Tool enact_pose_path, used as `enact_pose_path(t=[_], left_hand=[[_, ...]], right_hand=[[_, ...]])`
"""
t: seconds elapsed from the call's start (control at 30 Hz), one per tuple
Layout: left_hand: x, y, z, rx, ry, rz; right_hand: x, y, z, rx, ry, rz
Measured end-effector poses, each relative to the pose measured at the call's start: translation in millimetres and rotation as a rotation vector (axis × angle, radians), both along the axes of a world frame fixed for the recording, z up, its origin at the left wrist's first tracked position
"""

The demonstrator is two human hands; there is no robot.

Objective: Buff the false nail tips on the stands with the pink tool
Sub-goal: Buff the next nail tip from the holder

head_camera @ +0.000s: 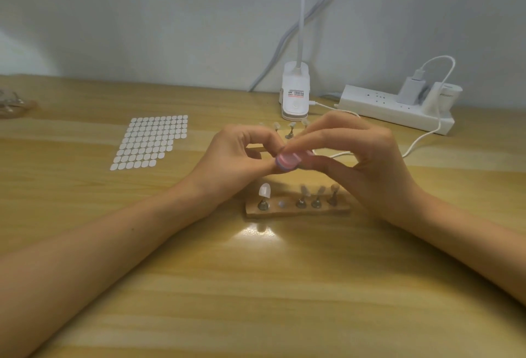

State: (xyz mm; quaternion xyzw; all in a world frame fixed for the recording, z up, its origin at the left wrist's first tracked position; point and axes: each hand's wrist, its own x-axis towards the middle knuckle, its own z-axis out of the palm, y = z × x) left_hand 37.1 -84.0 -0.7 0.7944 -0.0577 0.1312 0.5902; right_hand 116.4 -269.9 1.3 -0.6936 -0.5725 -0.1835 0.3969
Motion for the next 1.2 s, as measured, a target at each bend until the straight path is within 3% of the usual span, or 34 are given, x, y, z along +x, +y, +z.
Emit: enact_pose_path(t=[0.27,0.43,0.6,1.2], left_hand=[[-0.4,2.4,-1.2,0.009,0.001,-0.032],[-0.2,2.4,-0.1,0.014,-0.023,-0.025],[0.0,1.4,-0.2,0.013,-0.02,-0.016],[-0.8,-0.2,-0.5,0.028,-0.003,-0.037]], right_hand=[[7.7,-5.2,0.3,0.02,0.019,-0.086],[5.5,-2.5,0.8,0.112,0.237,-0.076],[3.0,-0.7,-1.3,0.032,0.044,-0.053],[-0.2,-1.9,0.9,0.039,-0.002,-0.05]])
